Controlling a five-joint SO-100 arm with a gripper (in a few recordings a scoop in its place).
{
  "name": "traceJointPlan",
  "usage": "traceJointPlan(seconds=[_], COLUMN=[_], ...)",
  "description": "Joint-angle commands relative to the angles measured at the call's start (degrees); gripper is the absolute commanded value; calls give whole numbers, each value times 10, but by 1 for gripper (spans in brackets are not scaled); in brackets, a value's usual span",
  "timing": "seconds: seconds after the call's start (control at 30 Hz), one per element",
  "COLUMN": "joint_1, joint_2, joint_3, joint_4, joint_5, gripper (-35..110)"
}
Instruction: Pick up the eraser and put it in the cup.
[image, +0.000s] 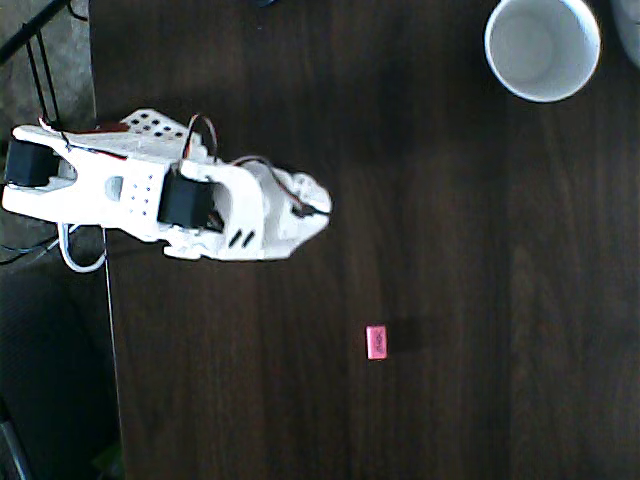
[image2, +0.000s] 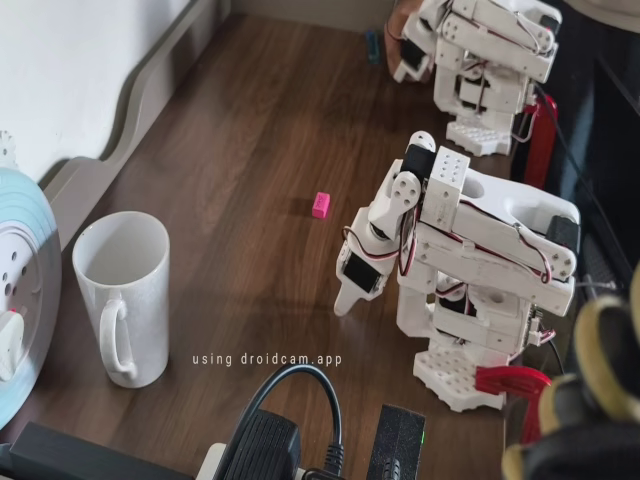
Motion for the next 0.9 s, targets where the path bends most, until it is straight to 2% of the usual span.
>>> traceJointPlan(seconds=[0.0,0.13,0.23,0.27,0.5,0.83,0.87], joint_1=[26,94,141,195,279,304,304], joint_2=[-91,-329,-512,-676,-747,-813,-823], joint_3=[-83,-189,-299,-426,-456,-505,-517], joint_4=[-26,-126,-158,-187,-216,-211,-202], joint_5=[56,129,174,210,249,277,280], gripper=[0,0,0,0,0,0,5])
